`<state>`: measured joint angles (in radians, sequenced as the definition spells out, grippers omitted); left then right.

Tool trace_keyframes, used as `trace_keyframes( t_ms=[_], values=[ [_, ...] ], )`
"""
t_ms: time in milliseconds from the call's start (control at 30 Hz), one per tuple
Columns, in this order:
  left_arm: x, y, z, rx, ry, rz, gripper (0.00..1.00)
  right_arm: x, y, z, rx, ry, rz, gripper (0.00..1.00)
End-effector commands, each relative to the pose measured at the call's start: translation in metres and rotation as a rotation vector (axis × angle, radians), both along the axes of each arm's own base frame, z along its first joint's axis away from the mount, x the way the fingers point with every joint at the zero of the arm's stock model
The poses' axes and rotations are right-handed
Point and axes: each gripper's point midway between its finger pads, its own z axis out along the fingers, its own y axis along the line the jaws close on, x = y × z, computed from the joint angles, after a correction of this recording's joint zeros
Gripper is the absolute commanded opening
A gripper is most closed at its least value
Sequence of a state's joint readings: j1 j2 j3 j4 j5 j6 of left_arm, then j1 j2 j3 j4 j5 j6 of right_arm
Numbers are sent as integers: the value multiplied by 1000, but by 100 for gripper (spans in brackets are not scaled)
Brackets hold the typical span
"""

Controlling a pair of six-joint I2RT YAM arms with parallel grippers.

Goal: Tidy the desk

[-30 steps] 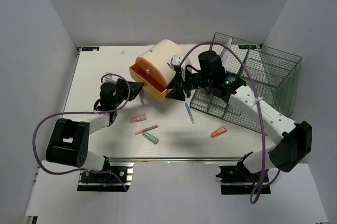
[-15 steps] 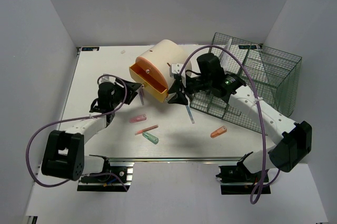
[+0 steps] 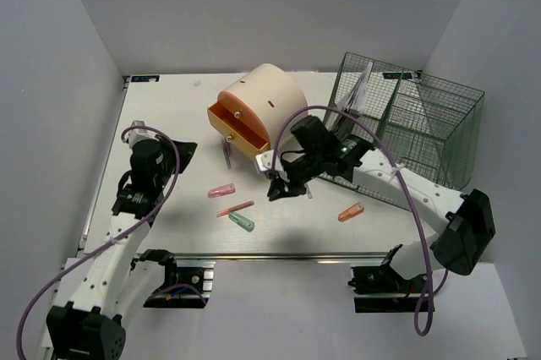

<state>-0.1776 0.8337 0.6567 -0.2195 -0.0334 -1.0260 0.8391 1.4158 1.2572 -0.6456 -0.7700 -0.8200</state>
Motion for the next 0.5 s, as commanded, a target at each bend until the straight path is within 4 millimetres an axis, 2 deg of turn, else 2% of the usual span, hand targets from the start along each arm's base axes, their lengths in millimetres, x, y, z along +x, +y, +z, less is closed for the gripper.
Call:
trace_keyframes(
  t_ms=[0,33,67,100,133,167,233,300,333,367,400,467],
  values=[
    [-28,20,-7,107,83,34,4,-11,-2,-36,-144,43,-19,18],
    [-38,21,-6,116,99,31,5,-20,2,-43,-176,54,-14,17],
    [-42,22,-5,122,104,27,7,-18,3,-51,-215,50,-36,16],
    [-47,23,-5,128,118,28,13,-18,4,-63,-257,62,-52,17],
    [-55,26,-7,142,145,31,22,-28,11,-68,-280,81,-58,21],
    [-60,28,-3,146,139,36,33,-26,12,-74,-304,74,-90,24],
    [-71,36,-4,171,166,60,39,-30,24,-85,-333,108,-139,29],
    [-79,44,8,181,145,90,43,-27,31,-102,-392,140,-200,33],
    [-85,51,7,200,161,120,43,-29,39,-101,-397,148,-209,35],
    [-87,54,14,204,148,133,44,-27,43,-103,-417,170,-255,37],
    [-94,57,16,215,147,138,45,-32,49,-111,-437,180,-264,38],
    [-99,61,22,227,138,157,45,-28,60,-110,-432,196,-319,38]
  ],
)
